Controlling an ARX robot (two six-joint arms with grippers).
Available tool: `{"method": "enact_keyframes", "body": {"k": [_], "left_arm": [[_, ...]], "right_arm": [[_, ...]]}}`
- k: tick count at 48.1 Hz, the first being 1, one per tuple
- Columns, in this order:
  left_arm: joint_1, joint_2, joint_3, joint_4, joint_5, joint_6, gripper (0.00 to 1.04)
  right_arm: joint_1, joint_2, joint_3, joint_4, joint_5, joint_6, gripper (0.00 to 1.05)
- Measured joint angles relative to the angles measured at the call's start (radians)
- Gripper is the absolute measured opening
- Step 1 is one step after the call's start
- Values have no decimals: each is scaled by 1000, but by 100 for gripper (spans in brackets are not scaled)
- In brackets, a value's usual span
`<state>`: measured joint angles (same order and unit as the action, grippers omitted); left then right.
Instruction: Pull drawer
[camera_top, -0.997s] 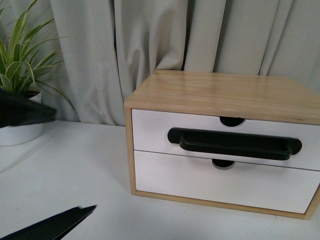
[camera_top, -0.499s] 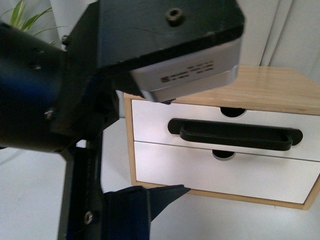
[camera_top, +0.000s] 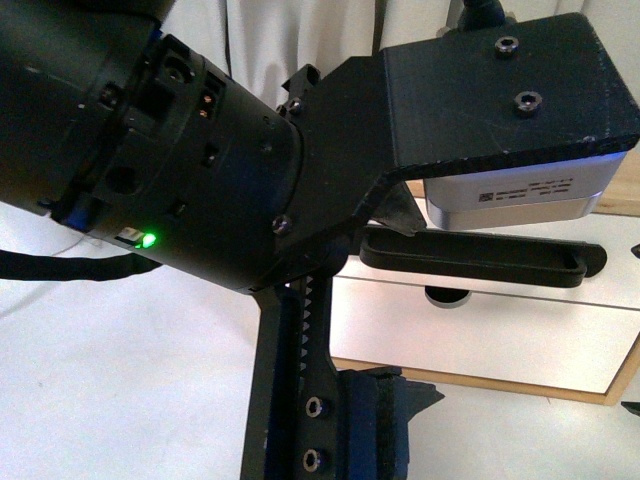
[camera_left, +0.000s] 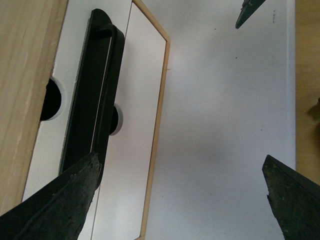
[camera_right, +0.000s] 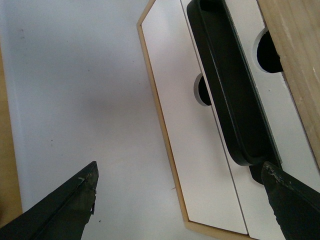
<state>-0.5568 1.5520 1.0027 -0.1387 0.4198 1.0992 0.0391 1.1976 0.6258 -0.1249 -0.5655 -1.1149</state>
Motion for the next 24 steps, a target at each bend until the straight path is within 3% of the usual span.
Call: {"method": "enact_keyframes", "body": {"k": [11,24], "left_arm": [[-7,95,71,-12,-18,0,98],[15,174,144,-13,-40,-11,98]], "right_arm": [[1,82,19,45,35,-42,96],[12,166,45,108,6,-16,96]]}}
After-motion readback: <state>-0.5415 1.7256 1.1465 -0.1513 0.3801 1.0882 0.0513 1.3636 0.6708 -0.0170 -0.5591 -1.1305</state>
